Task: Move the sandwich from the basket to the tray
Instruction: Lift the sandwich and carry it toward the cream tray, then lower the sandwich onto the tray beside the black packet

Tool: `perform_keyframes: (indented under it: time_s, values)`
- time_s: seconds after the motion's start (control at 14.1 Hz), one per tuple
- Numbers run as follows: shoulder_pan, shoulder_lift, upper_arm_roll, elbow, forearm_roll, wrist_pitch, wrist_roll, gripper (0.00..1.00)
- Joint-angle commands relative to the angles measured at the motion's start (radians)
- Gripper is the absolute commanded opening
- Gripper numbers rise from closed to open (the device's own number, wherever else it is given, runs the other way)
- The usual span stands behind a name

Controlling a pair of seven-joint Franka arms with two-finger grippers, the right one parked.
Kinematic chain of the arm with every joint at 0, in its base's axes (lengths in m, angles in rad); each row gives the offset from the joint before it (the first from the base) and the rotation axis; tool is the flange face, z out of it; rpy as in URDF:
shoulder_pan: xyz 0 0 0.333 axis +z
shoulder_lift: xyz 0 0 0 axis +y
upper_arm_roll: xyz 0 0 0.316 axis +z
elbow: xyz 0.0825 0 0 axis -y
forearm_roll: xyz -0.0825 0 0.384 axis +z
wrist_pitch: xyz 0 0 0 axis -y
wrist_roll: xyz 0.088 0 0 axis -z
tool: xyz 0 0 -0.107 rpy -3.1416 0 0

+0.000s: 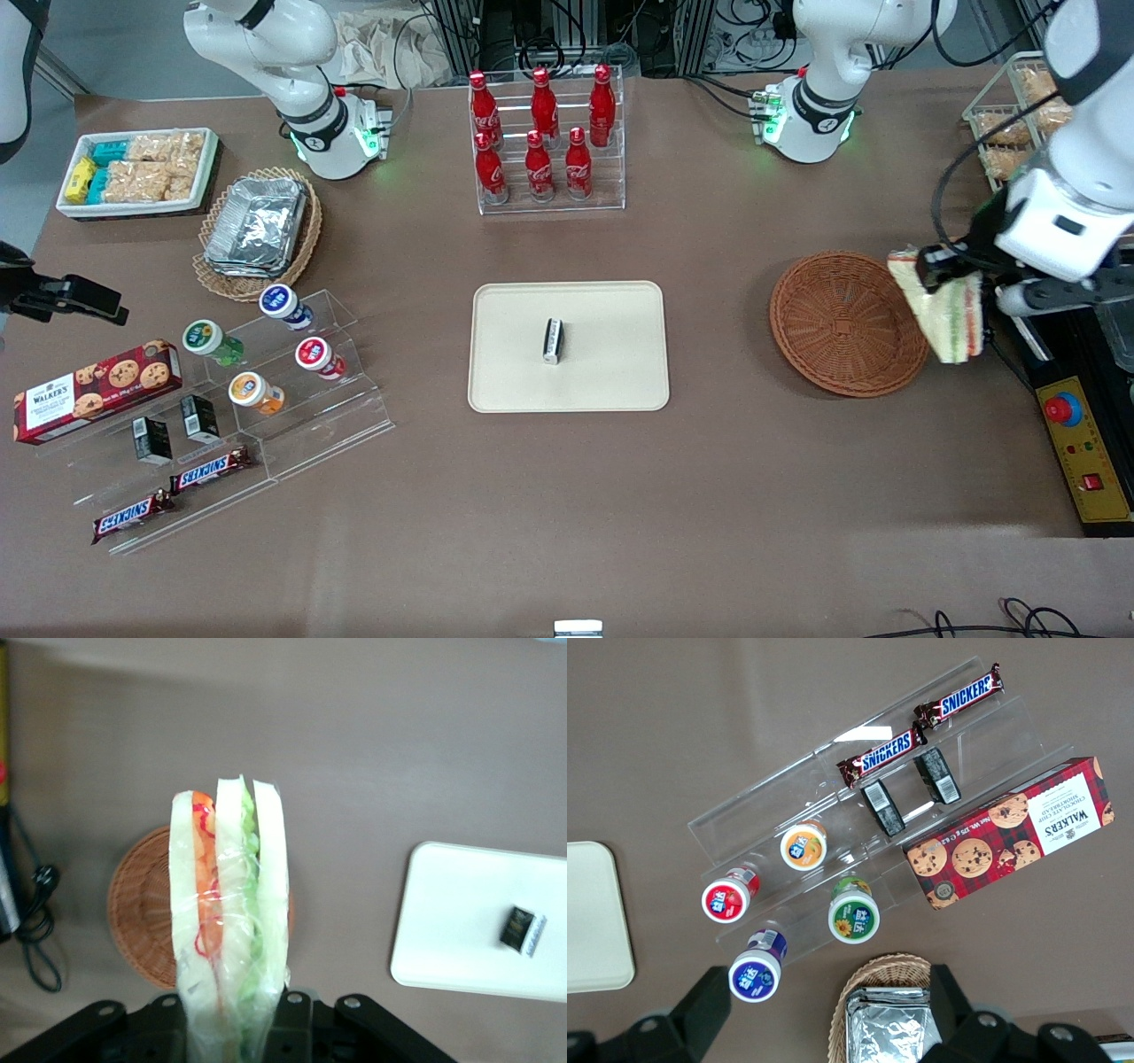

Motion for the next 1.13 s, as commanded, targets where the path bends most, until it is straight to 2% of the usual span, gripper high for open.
perform_keyframes:
  time_s: [0.0,0.35,0.5,0.78,0.85,1.06]
  values:
    - [-0.006,0.065,-0.104,0.049,0.009,-0.004,0.003,0.0]
    - [-0.038,0.154,-0.248,-0.011,0.015,0.149,-0.197,0.0]
    - [-0.099,0.203,-0.25,-0.076,0.047,0.294,-0.282,0.0]
    - [-0.159,0.306,-0.248,-0.245,0.078,0.602,-0.293,0.0]
    - [-0.161,0.314,-0.248,-0.305,0.111,0.684,-0.293,0.0]
    - [-0.182,0.357,-0.254,-0.364,0.182,0.75,-0.345,0.0]
